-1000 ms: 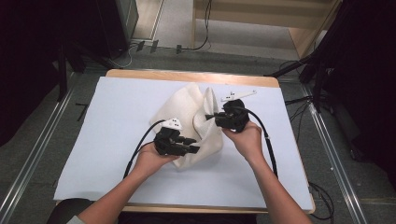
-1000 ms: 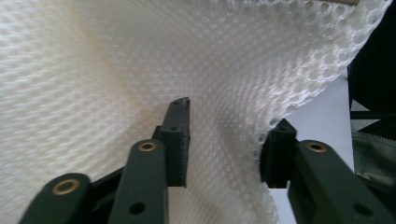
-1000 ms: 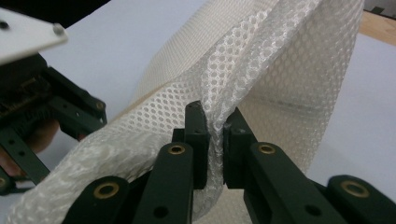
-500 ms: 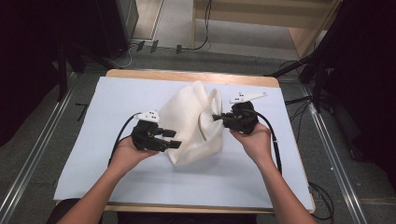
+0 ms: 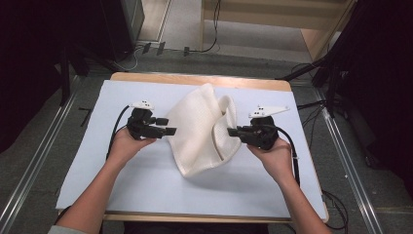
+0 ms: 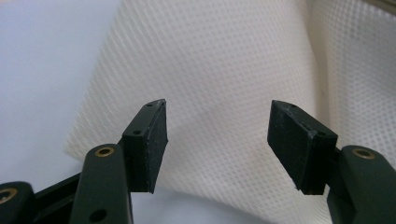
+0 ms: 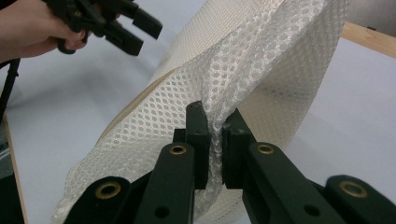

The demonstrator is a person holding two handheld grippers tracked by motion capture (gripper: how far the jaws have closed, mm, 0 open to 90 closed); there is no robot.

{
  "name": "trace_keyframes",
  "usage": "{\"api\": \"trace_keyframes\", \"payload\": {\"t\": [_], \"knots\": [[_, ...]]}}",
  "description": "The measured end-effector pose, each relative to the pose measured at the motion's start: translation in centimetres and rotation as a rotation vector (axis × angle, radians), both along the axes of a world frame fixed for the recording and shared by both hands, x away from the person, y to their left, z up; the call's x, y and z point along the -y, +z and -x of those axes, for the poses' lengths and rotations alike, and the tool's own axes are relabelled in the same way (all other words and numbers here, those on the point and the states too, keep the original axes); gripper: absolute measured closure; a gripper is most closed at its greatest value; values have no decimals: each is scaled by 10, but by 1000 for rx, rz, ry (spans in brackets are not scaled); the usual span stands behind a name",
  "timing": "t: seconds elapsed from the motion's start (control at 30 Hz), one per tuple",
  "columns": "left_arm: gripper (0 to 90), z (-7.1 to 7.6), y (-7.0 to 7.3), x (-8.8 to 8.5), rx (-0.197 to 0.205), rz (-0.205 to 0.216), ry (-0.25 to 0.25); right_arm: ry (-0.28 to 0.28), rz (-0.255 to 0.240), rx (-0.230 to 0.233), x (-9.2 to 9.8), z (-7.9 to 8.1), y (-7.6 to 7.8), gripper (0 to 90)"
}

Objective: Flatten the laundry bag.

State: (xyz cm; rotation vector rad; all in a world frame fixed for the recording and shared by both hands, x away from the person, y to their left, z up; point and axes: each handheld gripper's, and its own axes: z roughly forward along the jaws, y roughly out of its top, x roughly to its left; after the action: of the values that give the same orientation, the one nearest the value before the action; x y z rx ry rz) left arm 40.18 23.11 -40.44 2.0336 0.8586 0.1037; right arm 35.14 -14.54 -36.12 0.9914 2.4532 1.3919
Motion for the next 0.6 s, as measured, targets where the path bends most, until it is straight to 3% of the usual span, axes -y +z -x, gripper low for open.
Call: {"api": "trace_keyframes", "payload": {"t": [0.23,0.4,0.6], "knots": [[363,-21,10,-3,62,15,25,15,0,27,1,10,-3,855],[359,-32,13,-1,59,22,18,20,-5,34,2,20,-3,851],[354,-45,13,8,25,24,-32,22,8,46,4,30,-4,847]]}}
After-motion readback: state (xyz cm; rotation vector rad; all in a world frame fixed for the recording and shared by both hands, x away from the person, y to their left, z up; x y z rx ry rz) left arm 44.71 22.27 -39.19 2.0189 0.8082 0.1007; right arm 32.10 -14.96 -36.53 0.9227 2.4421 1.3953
